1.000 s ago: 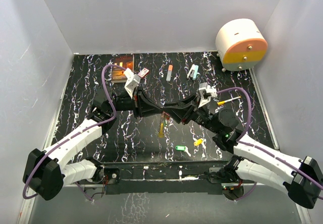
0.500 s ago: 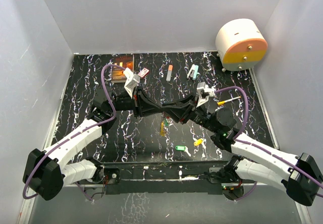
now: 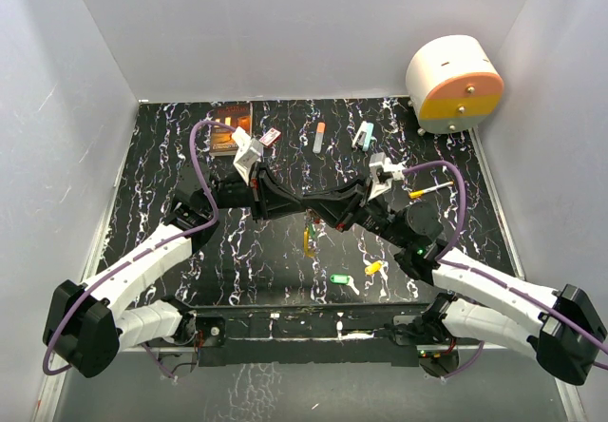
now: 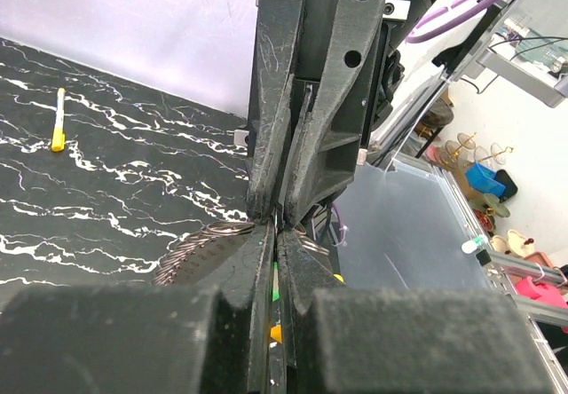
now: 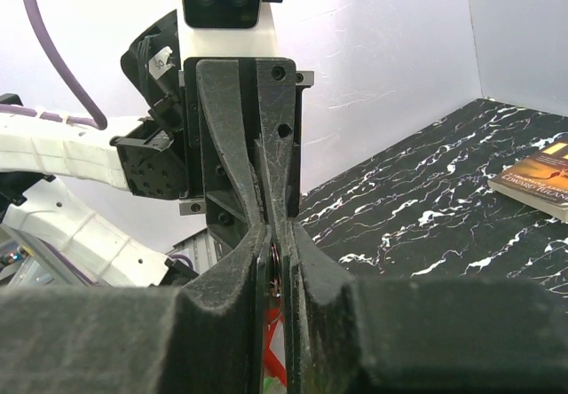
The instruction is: Put the keys on the keyring
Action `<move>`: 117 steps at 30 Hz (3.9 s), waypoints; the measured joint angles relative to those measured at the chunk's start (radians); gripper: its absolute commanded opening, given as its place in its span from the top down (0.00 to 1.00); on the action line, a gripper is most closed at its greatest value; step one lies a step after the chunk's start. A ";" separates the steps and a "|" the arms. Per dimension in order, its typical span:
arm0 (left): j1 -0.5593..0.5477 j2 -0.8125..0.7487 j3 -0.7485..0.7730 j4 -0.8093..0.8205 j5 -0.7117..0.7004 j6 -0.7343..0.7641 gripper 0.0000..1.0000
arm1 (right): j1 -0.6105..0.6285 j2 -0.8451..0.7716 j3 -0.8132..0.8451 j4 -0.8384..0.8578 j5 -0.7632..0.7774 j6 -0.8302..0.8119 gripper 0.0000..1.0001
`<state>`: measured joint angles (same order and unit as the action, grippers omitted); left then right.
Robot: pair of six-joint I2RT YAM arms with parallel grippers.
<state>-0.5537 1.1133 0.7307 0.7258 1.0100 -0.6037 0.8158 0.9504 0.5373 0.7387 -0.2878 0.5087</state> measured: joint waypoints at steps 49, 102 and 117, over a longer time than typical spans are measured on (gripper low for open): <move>0.001 -0.018 0.060 -0.396 -0.027 0.336 0.85 | -0.004 -0.056 0.171 -0.766 0.082 0.016 0.93; -0.090 0.129 0.315 -0.824 -0.370 0.559 0.78 | -0.004 0.280 0.708 -1.424 0.542 0.887 0.93; -0.117 0.128 0.328 -0.819 -0.282 0.644 0.80 | -0.005 0.268 0.681 -1.423 0.528 0.908 0.93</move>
<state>-0.6708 1.2415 1.0588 -0.0929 0.7280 0.0399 0.8112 1.2182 1.2186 -0.6846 0.2398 1.4170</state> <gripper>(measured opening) 0.218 0.076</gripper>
